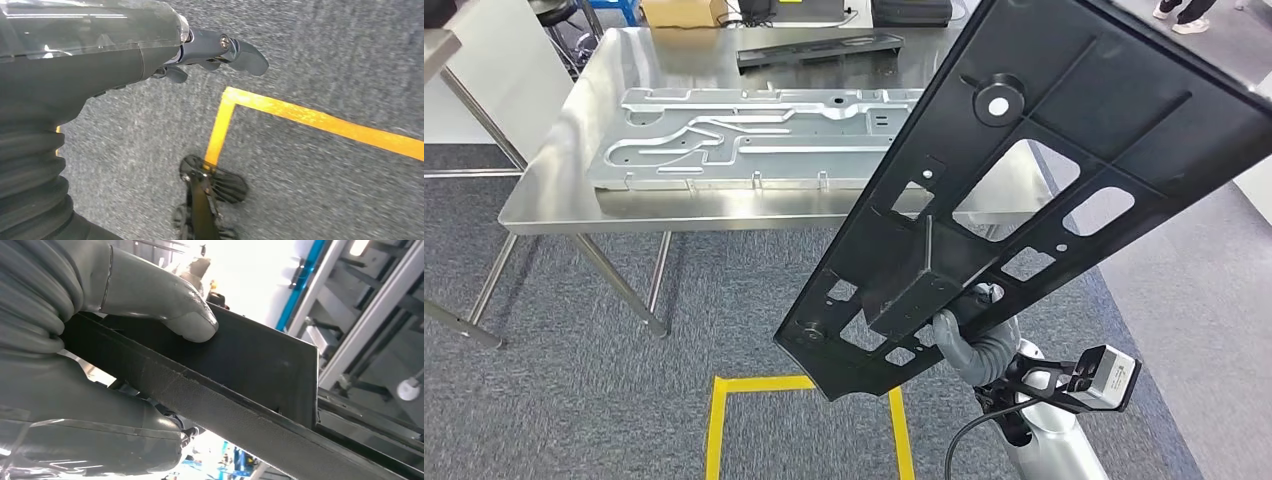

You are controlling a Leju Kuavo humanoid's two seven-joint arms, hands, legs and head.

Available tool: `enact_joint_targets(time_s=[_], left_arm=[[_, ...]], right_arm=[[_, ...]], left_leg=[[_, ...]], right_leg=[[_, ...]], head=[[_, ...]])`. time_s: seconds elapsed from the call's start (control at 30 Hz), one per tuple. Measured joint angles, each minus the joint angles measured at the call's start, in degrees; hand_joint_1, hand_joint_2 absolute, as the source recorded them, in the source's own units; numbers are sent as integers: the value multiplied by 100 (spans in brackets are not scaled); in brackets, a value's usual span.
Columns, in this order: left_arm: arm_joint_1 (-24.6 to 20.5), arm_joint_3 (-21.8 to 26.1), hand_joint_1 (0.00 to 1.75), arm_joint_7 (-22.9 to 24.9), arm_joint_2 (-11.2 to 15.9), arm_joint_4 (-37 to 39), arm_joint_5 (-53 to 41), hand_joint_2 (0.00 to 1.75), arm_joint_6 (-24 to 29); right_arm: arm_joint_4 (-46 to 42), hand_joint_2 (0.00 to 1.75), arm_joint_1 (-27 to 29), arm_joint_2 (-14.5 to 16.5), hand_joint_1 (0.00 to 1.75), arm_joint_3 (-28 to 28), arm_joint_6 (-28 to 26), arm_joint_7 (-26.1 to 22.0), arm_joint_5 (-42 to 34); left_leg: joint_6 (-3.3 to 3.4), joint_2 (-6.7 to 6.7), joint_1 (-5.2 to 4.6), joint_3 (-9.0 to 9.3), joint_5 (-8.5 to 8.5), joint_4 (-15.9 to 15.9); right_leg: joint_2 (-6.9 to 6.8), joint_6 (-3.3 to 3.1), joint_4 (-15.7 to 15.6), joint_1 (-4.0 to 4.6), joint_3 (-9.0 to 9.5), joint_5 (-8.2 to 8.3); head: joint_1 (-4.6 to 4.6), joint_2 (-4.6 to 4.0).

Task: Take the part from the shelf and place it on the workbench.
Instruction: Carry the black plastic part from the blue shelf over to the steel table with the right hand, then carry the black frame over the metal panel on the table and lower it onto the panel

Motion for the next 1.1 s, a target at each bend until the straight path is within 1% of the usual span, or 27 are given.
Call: enact_joint_targets(time_s=[0.03, 0.07, 0.1, 0.13, 0.2, 0.23, 0.27, 0.33, 0.37, 0.4, 0.43, 0.47, 0.53, 0.57, 0.6, 0.63, 0.7, 0.73, 0.77, 0.8, 0.87, 0.9, 0.93, 0.97, 1.03, 1.07, 1.1], left_arm=[[-2, 1, 0, -1, -10, 1, 0, 175, -1], [-9, 1, 0, -4, -19, 1, -1, 175, -2], [-15, 2, 0, -8, -26, 2, -1, 175, -4], [-21, 2, 0, -13, -31, 2, -2, 175, -8], [-25, 1, 0, -21, -26, 1, -8, 175, -20], [-29, 1, 0, -23, -26, 0, -15, 175, -25], [-36, 0, 0, -24, -25, -1, -24, 175, -28], [-37, -1, 0, -25, -22, 0, -39, 175, -29], [-28, -1, 0, -25, -19, 0, -44, 175, -29], [-14, -1, 0, -25, -16, 0, -48, 175, -30], [-1, -1, 0, -25, -15, 0, -54, 175, -31], [9, -1, 0, -25, -15, 0, -58, 175, -34], [27, -1, 0, -26, -10, 0, -67, 175, -39], [32, -1, 0, -25, -5, -1, -72, 175, -44], [37, -1, 0, -25, 1, -1, -79, 175, -48], [37, -1, 0, -28, 6, -2, -87, 175, -54], [28, -2, 0, -38, 11, -2, -98, 175, -67], [21, -2, 0, -44, 13, -2, -98, 175, -73], [13, -2, 0, -48, 15, -2, -93, 175, -77], [8, -1, 0, -51, 16, -2, -81, 175, -75], [5, 0, 0, -52, 19, -2, -46, 175, -51], [9, 2, 0, -53, 19, -2, -26, 175, -35], [14, 3, 0, -55, 19, -2, -12, 175, -19], [18, 4, 0, -60, 19, -2, -3, 175, -9], [18, 5, 0, -76, 15, -2, 2, 175, -1], [14, 5, 0, -84, 13, -1, 2, 175, -3], [10, 5, 0, -90, 10, -1, 1, 175, -8]], right_arm=[[1, 175, -2, 1, 175, -1, 4, -1, 0], [-1, 175, -4, 7, 175, -1, 9, -1, 0], [-7, 175, -6, 14, 175, -3, 13, -1, 0], [-13, 175, -9, 21, 175, -5, 14, -1, 1], [-33, 175, -16, 40, 175, -12, 16, -1, 1], [-39, 175, -26, 46, 175, -14, 17, -1, 1], [-45, 175, -32, 52, 175, -15, 19, -1, 1], [-48, 175, -30, 55, 175, -22, 18, -1, 1], [-48, 175, -16, 55, 175, -29, 16, -3, 2], [-48, 175, 0, 55, 175, -39, 13, -6, 2], [-49, 175, 13, 55, 175, -54, 9, -12, 2], [-52, 175, 24, 55, 175, -69, 3, -21, 2], [-58, 175, 44, 55, 175, -99, -10, -44, 1], [-66, 175, 56, 55, 175, -114, -16, -60, -1], [-79, 175, 68, 54, 175, -130, -20, -72, -2], [-93, 175, 79, 52, 175, -146, -22, -82, -3], [-138, 175, 86, 47, 175, -182, -21, -92, -5], [-157, 175, 83, 45, 175, -200, -20, -98, -9], [-177, 175, 79, 44, 175, -219, -18, -104, -13], [-190, 175, 80, 44, 175, -231, -17, -108, -15], [-201, 175, 99, 44, 175, -242, -23, -113, -17], [-201, 175, 111, 44, 175, -243, -32, -115, -13], [-201, 175, 119, 44, 175, -247, -44, -117, -7], [-201, 175, 121, 44, 175, -256, -60, -120, 1], [-198, 175, 107, 44, 175, -295, -111, -122, 20], [-190, 175, 85, 45, 175, -327, -146, -114, 34], [-178, 175, 47, 46, 175, -366, -194, -95, 58]], left_leg=[[-21, -3, -10, 68, -59, -3], [-49, -5, -16, 112, -114, -14], [-80, -6, -21, 158, -141, -14], [-122, -7, -25, 205, -143, -11], [-189, -5, -28, 261, -144, 71], [-219, -7, -23, 209, -160, 223], [-241, -9, -13, 71, -225, 493], [-288, -11, 16, -391, -483, 1195], [-312, -10, 30, -625, -633, 1462], [-332, -10, 40, -787, -720, 1570], [-347, -9, 49, -866, -685, 1492], [-346, -8, 56, -860, -494, 1231], [-321, -6, 52, -762, 127, 525], [-291, -2, 39, -716, 342, 283], [-255, 2, 23, -697, 465, 163], [-210, 6, 10, -686, 464, 138], [-125, 0, 14, -587, 453, 89], [-89, -4, 23, -523, 433, 56], [-60, -8, 30, -455, 412, 28], [-38, -7, 34, -406, 382, 11], [-18, -10, 34, -315, 294, 4], [-18, -13, 33, -259, 240, 4], [-23, -19, 31, -187, 181, 4], [-31, -24, 29, -103, 118, 4], [-60, -30, 22, 64, -12, 2], [-86, -37, 16, 123, -70, -1], [-118, -41, 13, 158, -119, -15]], right_leg=[[-11, -49, -321, 25, 72, 249], [-19, -87, -548, 49, 128, 421], [-20, -118, -666, 67, 159, 495], [-11, -142, -691, 72, 187, 449], [4, -197, -773, 39, 333, 434], [5, -225, -799, 20, 417, 410], [5, -242, -820, 6, 495, 382], [11, -266, -828, 4, 591, 291], [20, -264, -828, 2, 636, 241], [32, -258, -828, 0, 689, 191], [43, -247, -828, -4, 757, 135], [51, -232, -827, -8, 839, 74], [58, -189, -819, -9, 991, -58], [63, -157, -814, -4, 1038, -119], [68, -120, -813, -1, 1071, -165], [74, -82, -796, 4, 1100, -185], [67, -14, -731, -4, 1131, -208], [56, 12, -597, -9, 1090, -228], [45, 41, -370, -18, 971, -288], [36, 69, -48, -28, 771, -382], [30, 116, 617, -40, 255, -639], [27, 125, 782, -45, 57, -707], [22, 118, 762, -47, -53, -671], [17, 99, 555, -45, -71, -505], [5, 23, -143, -17, 48, 103], [-2, -17, -417, 5, 103, 320], [-7, -59, -578, 27, 136, 470]], head=[[0, 0], [2, 0], [4, 0], [7, 0], [9, 0], [8, 0], [7, 0], [6, 0], [7, 0], [7, 0], [7, 0], [7, 0], [7, 0], [8, 0], [8, 0], [9, 0], [9, 0], [9, 0], [9, 0], [9, 0], [9, 0], [9, 0], [9, 0], [9, 0], [9, 0], [14, 0], [17, 0]])
